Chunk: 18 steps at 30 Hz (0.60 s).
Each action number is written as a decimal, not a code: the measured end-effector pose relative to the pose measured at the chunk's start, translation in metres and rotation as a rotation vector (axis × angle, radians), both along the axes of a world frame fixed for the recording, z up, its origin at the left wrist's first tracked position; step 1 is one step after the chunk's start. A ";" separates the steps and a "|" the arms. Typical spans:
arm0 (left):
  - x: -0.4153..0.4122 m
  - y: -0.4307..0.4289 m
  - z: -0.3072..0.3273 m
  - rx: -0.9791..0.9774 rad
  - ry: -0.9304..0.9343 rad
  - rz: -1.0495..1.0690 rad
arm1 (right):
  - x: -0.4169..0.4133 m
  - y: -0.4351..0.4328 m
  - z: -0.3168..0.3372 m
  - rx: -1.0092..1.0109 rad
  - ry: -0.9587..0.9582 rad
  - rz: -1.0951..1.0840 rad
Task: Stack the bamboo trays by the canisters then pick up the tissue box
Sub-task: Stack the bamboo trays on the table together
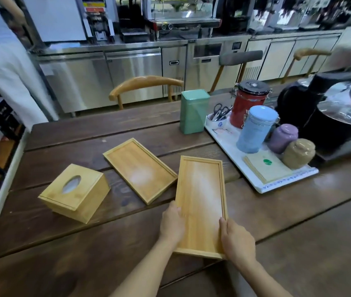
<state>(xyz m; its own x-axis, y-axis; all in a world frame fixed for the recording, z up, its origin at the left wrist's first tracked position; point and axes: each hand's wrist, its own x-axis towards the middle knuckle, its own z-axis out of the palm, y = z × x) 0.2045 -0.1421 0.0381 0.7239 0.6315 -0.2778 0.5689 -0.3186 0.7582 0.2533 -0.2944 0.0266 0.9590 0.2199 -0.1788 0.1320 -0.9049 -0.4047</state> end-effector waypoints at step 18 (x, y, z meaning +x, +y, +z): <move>0.013 -0.006 -0.026 0.058 -0.051 0.068 | 0.024 -0.012 -0.019 -0.105 -0.074 0.089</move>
